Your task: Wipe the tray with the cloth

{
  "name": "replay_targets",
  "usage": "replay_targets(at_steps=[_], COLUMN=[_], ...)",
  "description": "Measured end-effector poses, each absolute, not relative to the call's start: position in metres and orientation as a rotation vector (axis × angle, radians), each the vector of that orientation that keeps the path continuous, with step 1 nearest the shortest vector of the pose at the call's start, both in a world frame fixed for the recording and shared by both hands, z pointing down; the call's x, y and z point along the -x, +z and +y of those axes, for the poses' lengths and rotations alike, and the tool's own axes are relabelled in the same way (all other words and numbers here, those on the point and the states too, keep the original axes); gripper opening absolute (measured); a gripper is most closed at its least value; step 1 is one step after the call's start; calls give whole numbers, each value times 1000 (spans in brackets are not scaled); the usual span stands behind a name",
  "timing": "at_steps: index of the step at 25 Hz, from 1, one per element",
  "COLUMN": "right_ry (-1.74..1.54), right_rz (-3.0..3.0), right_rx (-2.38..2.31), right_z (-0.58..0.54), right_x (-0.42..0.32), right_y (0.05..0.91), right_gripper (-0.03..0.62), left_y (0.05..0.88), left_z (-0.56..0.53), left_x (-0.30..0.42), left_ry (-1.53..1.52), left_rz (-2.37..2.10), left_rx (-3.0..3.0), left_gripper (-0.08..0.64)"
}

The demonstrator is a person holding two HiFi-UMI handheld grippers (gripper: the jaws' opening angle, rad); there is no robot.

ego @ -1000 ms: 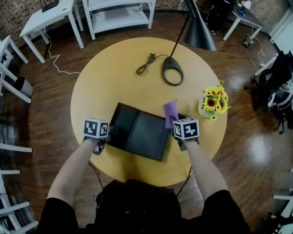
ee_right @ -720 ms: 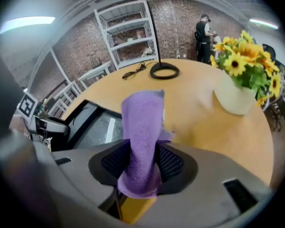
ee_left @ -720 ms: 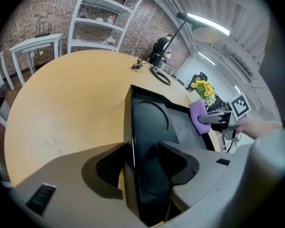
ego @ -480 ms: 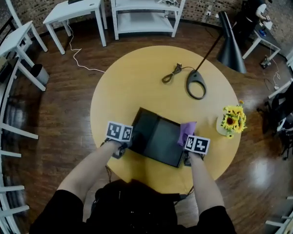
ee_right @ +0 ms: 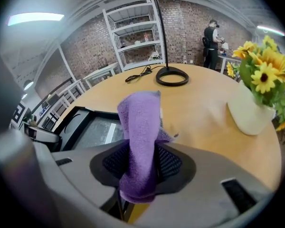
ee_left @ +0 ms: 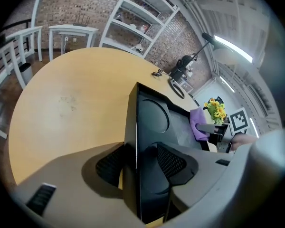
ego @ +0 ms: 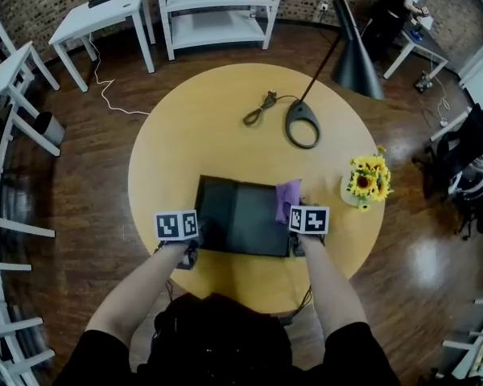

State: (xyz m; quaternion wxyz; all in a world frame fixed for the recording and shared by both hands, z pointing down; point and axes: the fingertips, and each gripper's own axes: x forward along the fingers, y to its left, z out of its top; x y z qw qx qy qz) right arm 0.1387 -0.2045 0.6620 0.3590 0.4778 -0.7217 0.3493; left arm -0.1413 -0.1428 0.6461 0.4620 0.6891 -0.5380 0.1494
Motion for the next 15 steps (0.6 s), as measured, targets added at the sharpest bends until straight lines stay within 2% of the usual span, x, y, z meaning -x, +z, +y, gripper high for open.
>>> replay_targets(at_steps=[15], right_ry=[1067], right_rz=[-1947], right_rx=[-1233], right_z=[-88], right_x=[-141], right_y=[661], right_gripper=[152], left_y=[645], left_z=[-139], left_x=[145], left_ry=[369], left_rz=[-1368], left_rx=[-1700], left_gripper=[209])
